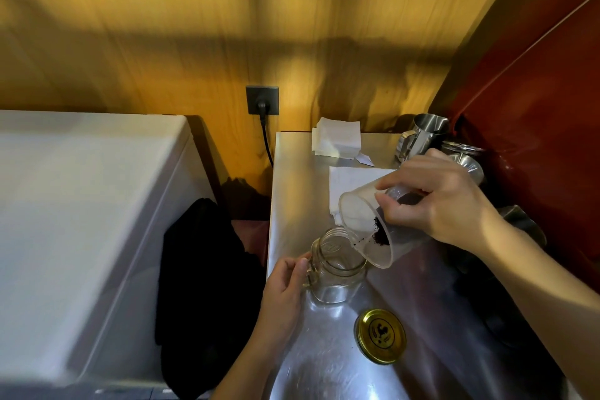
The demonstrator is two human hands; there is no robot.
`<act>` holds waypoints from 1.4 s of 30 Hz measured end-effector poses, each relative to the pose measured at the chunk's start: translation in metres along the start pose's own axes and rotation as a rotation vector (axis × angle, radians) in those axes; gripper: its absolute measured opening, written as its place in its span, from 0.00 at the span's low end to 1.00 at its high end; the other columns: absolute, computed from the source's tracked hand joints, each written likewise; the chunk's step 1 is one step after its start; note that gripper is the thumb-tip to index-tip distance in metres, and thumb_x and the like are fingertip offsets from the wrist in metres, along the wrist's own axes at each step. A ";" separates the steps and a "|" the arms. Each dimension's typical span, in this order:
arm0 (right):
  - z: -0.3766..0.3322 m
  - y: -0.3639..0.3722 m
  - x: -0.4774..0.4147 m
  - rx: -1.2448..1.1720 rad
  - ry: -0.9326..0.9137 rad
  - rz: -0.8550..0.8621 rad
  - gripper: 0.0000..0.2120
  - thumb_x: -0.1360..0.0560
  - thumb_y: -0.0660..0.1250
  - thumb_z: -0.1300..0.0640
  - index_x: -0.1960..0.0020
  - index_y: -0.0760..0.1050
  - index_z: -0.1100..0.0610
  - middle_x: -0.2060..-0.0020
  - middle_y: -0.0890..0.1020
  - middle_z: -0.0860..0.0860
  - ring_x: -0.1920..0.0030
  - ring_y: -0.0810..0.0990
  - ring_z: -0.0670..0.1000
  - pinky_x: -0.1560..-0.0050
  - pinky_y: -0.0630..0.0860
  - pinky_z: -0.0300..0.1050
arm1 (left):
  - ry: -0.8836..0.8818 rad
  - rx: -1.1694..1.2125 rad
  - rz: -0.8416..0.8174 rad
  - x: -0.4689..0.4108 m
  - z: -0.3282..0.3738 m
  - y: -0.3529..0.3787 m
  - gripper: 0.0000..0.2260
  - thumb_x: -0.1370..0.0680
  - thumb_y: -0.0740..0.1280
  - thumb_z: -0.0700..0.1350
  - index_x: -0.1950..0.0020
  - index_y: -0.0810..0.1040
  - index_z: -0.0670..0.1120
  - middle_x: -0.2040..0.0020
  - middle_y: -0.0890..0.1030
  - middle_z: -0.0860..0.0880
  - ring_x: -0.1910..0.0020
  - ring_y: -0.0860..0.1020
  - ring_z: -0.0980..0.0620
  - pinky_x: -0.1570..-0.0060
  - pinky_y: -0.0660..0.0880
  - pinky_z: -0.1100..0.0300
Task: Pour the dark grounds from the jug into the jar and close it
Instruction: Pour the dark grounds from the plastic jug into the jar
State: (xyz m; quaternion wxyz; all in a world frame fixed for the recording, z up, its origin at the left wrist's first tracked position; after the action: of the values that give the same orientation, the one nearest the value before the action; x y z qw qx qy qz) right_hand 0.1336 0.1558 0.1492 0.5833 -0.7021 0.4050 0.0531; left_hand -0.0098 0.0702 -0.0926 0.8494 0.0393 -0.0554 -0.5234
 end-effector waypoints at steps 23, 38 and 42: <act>-0.020 0.024 -0.014 0.175 -0.154 -0.088 0.11 0.35 0.69 0.55 0.67 0.80 0.64 0.77 0.79 0.57 0.74 0.75 0.55 0.67 0.70 0.52 | -0.043 0.010 -0.013 0.005 -0.001 0.004 0.10 0.26 0.63 0.57 0.61 0.78 0.53 0.62 0.82 0.55 0.55 0.80 0.50 0.54 0.78 0.60; -0.030 0.028 -0.005 0.168 -0.327 -0.008 0.14 0.31 0.65 0.54 0.69 0.79 0.63 0.76 0.78 0.56 0.74 0.77 0.55 0.67 0.71 0.49 | -0.058 0.019 -0.026 0.006 0.001 0.003 0.10 0.23 0.64 0.57 0.60 0.78 0.53 0.60 0.81 0.51 0.55 0.79 0.50 0.54 0.76 0.57; -0.030 0.029 -0.005 0.164 -0.344 -0.007 0.15 0.30 0.64 0.54 0.69 0.79 0.63 0.76 0.78 0.56 0.74 0.77 0.55 0.68 0.71 0.49 | -0.042 -0.024 -0.039 0.008 0.008 0.005 0.11 0.26 0.62 0.54 0.57 0.76 0.47 0.61 0.80 0.51 0.59 0.79 0.59 0.60 0.75 0.69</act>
State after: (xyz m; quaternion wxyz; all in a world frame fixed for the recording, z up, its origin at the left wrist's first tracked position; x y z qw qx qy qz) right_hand 0.1001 0.1325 0.1384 0.6994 -0.6342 0.2997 0.1373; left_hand -0.0031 0.0649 -0.0840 0.8382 0.0192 -0.0661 -0.5410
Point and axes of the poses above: each hand's wrist, its own x-axis away from the middle knuckle, its own y-axis out of the palm, z = x × y, the point moved 7 cm from there along -x, towards the middle knuckle
